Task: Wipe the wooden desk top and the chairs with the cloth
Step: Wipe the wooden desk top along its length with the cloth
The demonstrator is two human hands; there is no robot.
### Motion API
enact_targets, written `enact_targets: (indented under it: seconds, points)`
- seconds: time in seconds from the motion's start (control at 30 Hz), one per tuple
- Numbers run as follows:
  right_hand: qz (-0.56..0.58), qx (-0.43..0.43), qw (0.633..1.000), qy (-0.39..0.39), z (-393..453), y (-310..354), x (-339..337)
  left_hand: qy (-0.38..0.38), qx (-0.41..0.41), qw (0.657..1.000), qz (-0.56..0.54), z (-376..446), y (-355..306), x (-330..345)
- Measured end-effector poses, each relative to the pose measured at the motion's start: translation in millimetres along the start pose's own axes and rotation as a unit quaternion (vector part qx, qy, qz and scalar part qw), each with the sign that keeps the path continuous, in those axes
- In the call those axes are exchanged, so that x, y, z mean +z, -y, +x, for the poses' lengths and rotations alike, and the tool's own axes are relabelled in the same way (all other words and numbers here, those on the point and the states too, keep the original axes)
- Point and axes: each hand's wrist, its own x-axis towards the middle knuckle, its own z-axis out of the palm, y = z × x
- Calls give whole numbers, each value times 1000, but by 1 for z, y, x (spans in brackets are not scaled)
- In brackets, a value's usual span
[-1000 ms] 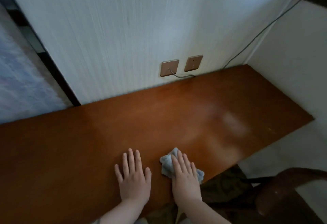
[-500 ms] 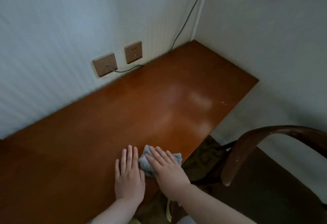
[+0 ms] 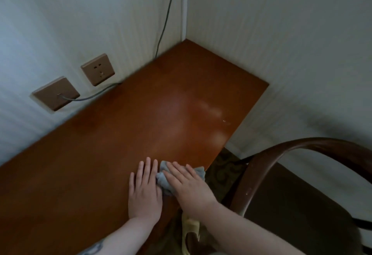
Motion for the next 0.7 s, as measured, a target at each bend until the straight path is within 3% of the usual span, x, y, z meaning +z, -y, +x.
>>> enact_targets:
  seconds: [0.07,0.17,0.23,0.3,0.4,0.47,0.63,0.7]
  points:
    - [-16,12,1000,-17,13,-33,-11,2,-9,1000,-1,1,0,0]
    - [-5,183,978,-95,18,-70,-12,-14,-28,999,-30,-1,-4,-3]
    - [-11,225,968,-113,13,-66,-4,-17,-31,999,-37,-3,-4,-6]
    - [3,177,979,-98,13,-55,4,-22,-42,998,-37,-1,-4,-4]
    - [-3,-24,999,-28,36,-50,-10,12,-42,999,-24,1,-5,-6]
    - [-8,-70,997,11,60,-60,-26,9,-47,999,-19,2,-5,-6]
    - [3,184,977,-109,67,-105,-31,-16,-53,998,-13,1,-3,-3]
    - [0,227,961,-158,51,-100,-18,-7,-59,998,-9,1,-1,-1]
